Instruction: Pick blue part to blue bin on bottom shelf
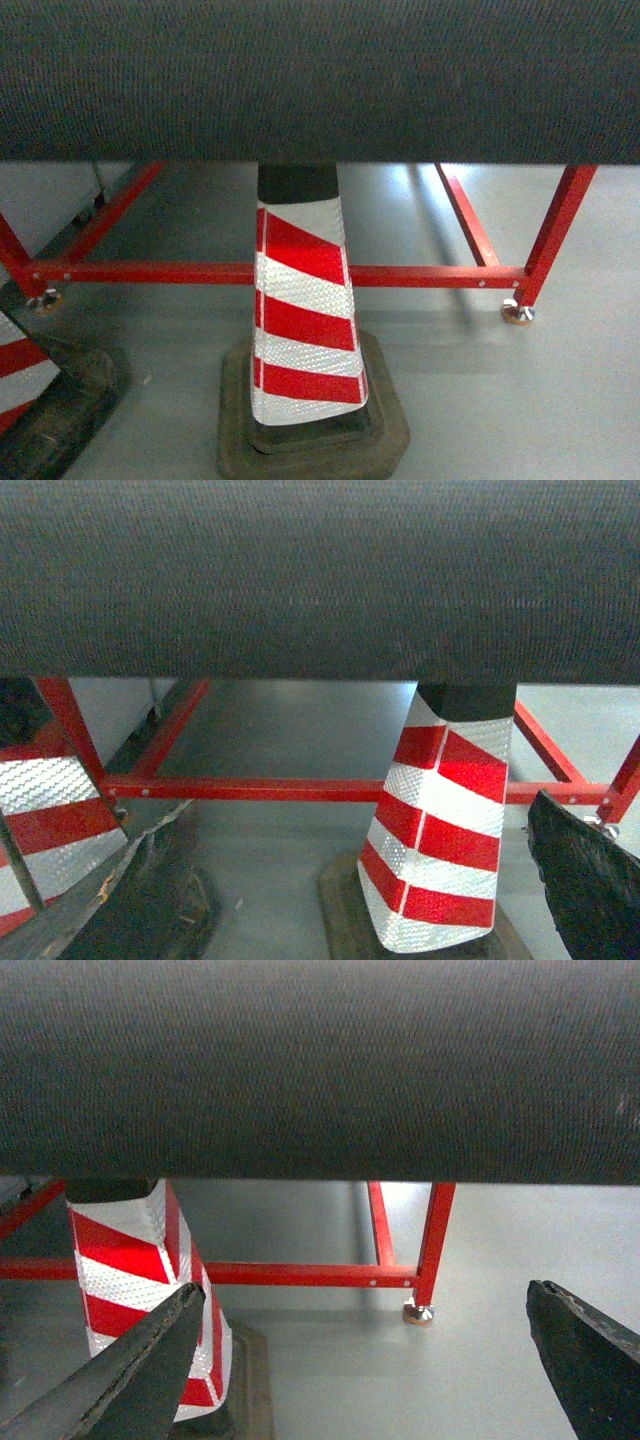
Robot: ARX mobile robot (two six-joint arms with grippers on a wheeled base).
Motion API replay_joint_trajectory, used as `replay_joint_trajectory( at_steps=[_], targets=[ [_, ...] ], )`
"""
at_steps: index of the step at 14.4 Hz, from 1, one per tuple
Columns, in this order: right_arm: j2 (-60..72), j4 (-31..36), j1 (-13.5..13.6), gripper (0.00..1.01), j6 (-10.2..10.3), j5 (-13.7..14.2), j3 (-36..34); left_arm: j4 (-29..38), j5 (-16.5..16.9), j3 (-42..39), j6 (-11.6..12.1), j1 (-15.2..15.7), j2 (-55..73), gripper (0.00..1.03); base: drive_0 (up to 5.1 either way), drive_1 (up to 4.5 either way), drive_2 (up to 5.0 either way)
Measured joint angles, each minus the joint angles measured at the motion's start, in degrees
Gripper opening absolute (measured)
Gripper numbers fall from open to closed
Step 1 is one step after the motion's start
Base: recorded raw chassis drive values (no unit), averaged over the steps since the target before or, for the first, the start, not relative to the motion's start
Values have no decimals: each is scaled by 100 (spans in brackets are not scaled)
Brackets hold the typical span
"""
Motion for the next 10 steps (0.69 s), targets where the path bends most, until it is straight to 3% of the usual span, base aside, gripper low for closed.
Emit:
replay_joint_trajectory(
  at_steps=[10],
  targets=[
    [0, 9, 0, 98, -7, 0, 0, 0, -9, 0, -2, 0, 0, 98, 0, 0, 0]
  ],
)
